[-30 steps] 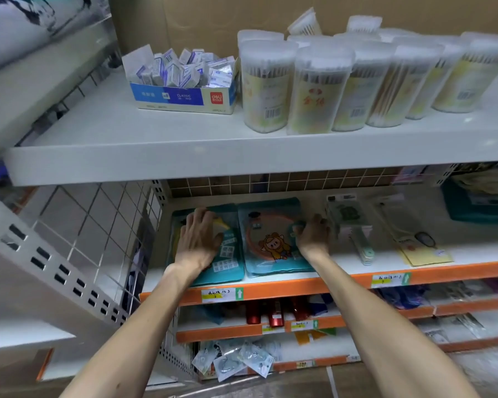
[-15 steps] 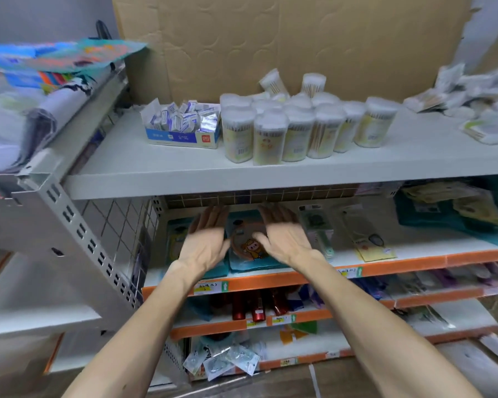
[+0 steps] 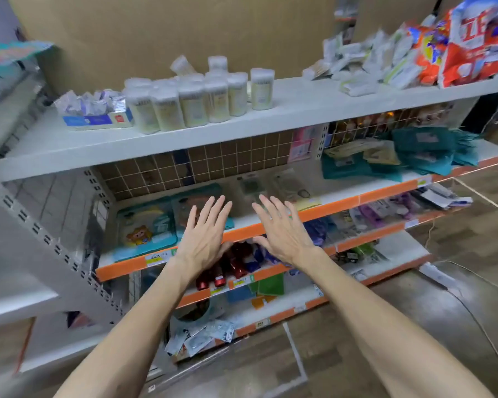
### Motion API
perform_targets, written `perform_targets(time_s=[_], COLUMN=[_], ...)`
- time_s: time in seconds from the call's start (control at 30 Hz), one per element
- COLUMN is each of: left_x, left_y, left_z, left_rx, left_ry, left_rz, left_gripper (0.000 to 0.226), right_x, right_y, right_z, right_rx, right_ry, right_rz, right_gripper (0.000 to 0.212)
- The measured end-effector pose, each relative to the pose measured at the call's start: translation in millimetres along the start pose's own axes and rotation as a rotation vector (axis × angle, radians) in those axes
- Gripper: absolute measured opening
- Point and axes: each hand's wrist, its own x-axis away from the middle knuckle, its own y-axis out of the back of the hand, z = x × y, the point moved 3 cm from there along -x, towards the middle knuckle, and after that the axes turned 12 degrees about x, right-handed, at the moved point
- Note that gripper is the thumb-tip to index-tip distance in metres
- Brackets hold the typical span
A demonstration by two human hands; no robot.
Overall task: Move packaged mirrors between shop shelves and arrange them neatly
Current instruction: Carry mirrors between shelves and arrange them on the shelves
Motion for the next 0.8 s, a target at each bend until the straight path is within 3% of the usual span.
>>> perform_targets(time_s=[0.33,0.53,0.67,0.8], left_x=[-86.1,-111.8,-134.9,-163.7], left_y=[3.5,-20.3,-32.6,-50.6], left_z=[-125.9,-215.9,-278.9,-343.8], left_rx=[0.142,0.21,0.234,0.237], left_ry=[-0.31,-0.457,-0.557,-0.599], left_rz=[-0.037,0.041,0.072,0.082], left_gripper=[0.082,0.095,0.078,0.079], right_x=[93.8,170.1,222.6,257.2], right_y=[22.8,24.9,13.2,-3.2], right_z=[-132.6,-190.2,-236.3,-294.0], right_rx=[0.156,0.181,0.195,0.184], right_ry=[-0.304,-0.483,-0.58,-0.636], right_rz=[0.033,0.075,0.144,0.159], right_gripper=[0.074,0.073,0.075,0.074])
